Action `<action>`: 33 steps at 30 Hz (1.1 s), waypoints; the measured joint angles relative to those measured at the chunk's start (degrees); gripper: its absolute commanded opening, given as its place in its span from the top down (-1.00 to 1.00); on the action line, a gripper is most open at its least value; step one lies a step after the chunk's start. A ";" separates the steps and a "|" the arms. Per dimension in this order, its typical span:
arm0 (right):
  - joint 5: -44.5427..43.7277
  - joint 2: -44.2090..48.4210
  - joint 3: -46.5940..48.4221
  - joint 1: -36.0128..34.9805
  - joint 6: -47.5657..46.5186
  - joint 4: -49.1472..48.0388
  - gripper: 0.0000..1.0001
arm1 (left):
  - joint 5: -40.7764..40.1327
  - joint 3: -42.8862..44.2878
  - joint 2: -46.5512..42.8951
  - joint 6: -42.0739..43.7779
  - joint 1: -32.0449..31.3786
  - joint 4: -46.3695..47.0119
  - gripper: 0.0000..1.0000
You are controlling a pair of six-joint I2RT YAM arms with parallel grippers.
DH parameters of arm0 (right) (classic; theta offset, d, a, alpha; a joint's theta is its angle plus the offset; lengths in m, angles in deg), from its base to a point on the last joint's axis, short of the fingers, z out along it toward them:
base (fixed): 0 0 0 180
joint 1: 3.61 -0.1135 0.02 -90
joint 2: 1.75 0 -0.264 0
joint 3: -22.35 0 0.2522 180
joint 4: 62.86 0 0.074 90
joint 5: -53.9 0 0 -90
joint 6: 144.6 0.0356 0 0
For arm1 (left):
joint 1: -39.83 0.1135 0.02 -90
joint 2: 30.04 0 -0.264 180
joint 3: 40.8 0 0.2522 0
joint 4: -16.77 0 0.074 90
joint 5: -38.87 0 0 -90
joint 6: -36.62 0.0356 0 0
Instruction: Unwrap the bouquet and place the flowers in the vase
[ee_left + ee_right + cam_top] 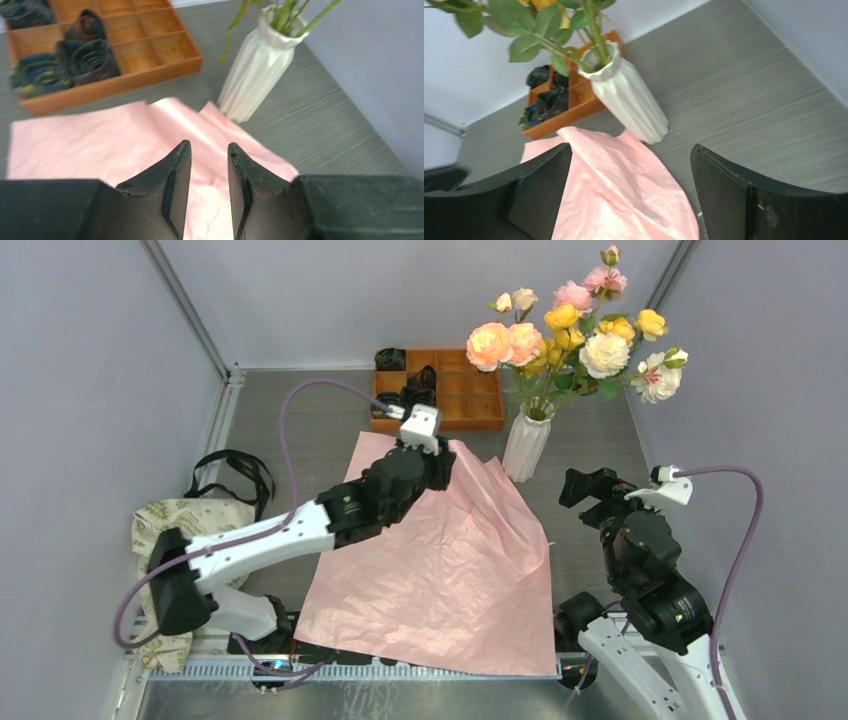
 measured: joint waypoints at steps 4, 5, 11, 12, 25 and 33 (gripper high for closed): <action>-6.01 -2.27 1.66 0.00 0.55 3.04 -0.88 | -6.47 -6.99 -11.15 -2.29 -1.07 -6.25 0.33; -7.69 -2.58 2.27 0.00 0.81 3.54 -0.88 | -7.93 -8.55 -13.90 -2.89 -1.16 -7.78 0.33; -14.08 -2.67 5.49 0.00 4.07 6.36 -0.93 | -18.56 -15.10 -33.31 -7.21 -1.16 -20.00 0.33; -14.43 -2.60 5.68 0.00 4.57 6.62 -0.93 | -20.06 -15.30 -35.85 -7.56 -1.16 -21.42 0.33; -17.22 -0.28 6.88 0.00 9.25 12.61 -0.93 | -30.58 -16.57 -48.92 -8.94 -1.16 -31.52 0.32; -19.78 -0.28 8.72 0.00 11.02 14.93 -0.90 | -30.97 -17.16 -47.08 -9.66 -1.16 -32.76 0.31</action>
